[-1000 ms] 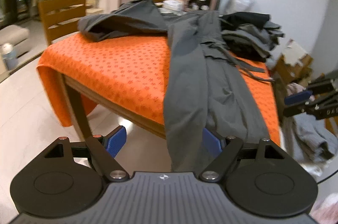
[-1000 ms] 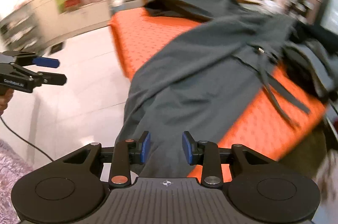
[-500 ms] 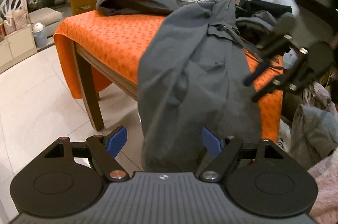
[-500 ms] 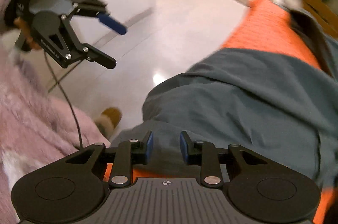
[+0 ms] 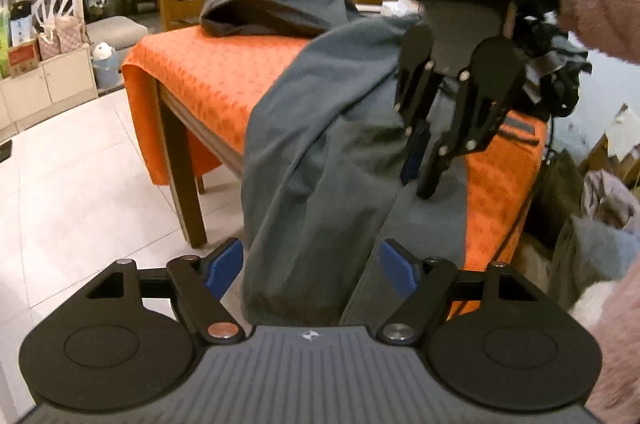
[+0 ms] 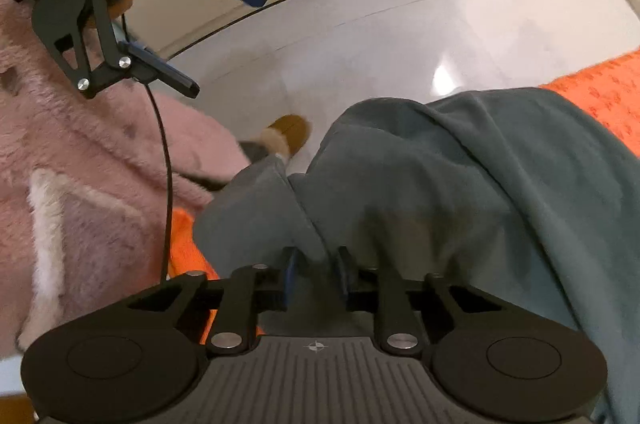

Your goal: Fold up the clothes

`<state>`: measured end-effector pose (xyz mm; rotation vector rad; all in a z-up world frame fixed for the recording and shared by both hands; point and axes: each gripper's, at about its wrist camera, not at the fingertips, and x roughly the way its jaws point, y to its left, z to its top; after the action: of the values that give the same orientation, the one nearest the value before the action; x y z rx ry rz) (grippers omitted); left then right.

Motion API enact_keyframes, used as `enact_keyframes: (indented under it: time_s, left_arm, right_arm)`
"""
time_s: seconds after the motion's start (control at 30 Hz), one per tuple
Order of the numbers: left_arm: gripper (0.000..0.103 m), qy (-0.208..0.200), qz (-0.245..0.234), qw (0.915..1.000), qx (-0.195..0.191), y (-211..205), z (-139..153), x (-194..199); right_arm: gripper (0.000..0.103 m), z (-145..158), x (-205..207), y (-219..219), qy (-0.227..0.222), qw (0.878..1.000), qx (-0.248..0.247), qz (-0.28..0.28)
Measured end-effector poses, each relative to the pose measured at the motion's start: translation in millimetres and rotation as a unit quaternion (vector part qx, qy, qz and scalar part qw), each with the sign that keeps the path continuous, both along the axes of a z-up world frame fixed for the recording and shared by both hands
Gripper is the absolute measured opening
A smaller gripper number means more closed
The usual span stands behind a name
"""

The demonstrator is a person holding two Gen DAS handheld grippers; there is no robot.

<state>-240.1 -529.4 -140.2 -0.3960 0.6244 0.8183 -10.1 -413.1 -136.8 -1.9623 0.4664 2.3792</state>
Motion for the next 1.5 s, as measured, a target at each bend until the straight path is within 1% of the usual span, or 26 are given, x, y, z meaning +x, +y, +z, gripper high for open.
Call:
enact_keyframes:
  time_s: [0.07,0.13,0.23,0.3,0.33,0.4,0.43,0.57,0.63,0.7,0.87,0.97,1.0,1.1,1.23,1.33,1.43,1.47,1.5]
  left_arm:
    - [0.081,-0.001,-0.008,1.0000,-0.001,-0.3,-1.0,4.2]
    - [0.079,0.000,-0.019,0.9998,-0.002,0.2,-3.0,9.6]
    - [0.073,-0.009,-0.039,0.9992,-0.009,4.1,-7.8,19.8]
    - [0.061,-0.017,-0.051,0.9984,-0.017,8.7,-13.1,26.2]
    - [0.058,-0.021,-0.057,0.9979,-0.021,10.9,-15.8,29.1]
    - [0.045,-0.027,-0.070,0.9966,-0.033,15.4,-21.6,35.5]
    - [0.043,-0.030,-0.079,0.9956,-0.039,17.2,-23.9,38.5]
    - [0.042,-0.044,-0.103,0.9922,-0.056,22.4,-28.3,45.1]
    - [0.042,-0.057,-0.105,0.9901,-0.074,27.3,-31.9,45.4]
    - [0.042,-0.070,-0.104,0.9877,-0.094,32.9,-37.8,45.6]
    - [0.042,-0.070,-0.092,0.9862,-0.119,32.1,-48.9,37.0]
    - [0.041,-0.064,-0.095,0.9848,-0.130,29.4,-54.3,31.2]
    - [0.038,-0.063,-0.099,0.9841,-0.133,28.9,-55.9,30.3]
    - [0.037,-0.065,-0.115,0.9813,-0.140,31.6,-59.0,27.6]
    - [0.037,-0.057,-0.159,0.9747,-0.146,41.9,-61.7,31.9]
    - [0.038,-0.039,-0.175,0.9738,-0.140,53.6,-63.8,32.4]
    - [0.038,-0.037,-0.165,0.9758,-0.140,60.4,-63.9,25.9]
    - [0.038,-0.038,-0.159,0.9765,-0.140,61.8,-63.3,23.8]
    - [0.038,-0.042,-0.151,0.9773,-0.143,61.5,-62.9,21.3]
  right_arm:
    - [0.013,0.9,-1.4,2.1,-0.001,1.000,-0.006,0.019]
    - [0.010,4.0,-2.5,0.3,0.004,0.999,0.003,0.045]
    - [0.008,17.7,0.4,-6.7,0.016,0.998,0.024,0.052]
    - [0.008,29.0,3.7,-15.0,0.024,0.997,0.045,0.051]
    - [0.007,35.2,6.3,-20.2,0.028,0.997,0.058,0.051]
    - [0.007,47.3,9.9,-30.3,0.034,0.994,0.085,0.053]
    - [0.007,53.0,11.9,-35.1,0.037,0.993,0.098,0.053]
    - [0.006,73.8,22.7,-54.4,0.050,0.987,0.144,0.054]
    - [0.006,81.2,31.8,-59.9,0.055,0.984,0.159,0.056]
    - [0.006,84.1,39.3,-65.1,0.052,0.983,0.164,0.055]
    - [0.006,68.8,47.1,-77.8,0.039,0.986,0.158,0.047]
    - [0.005,60.4,48.6,-81.6,0.032,0.988,0.148,0.043]
    - [0.005,58.8,50.3,-83.3,0.027,0.988,0.146,0.046]
    - [0.005,55.6,54.8,-84.9,0.020,0.989,0.141,0.046]
    - [0.005,52.4,57.0,-77.1,0.021,0.989,0.140,0.041]
    - [0.005,50.1,53.5,-76.3,0.020,0.989,0.144,0.041]
    - [0.007,47.8,47.8,-73.6,0.018,0.990,0.136,0.023]
    - [0.009,48.6,45.8,-69.9,0.020,0.991,0.132,0.012]
    - [0.014,50.0,43.0,-66.2,0.026,0.992,0.127,0.000]
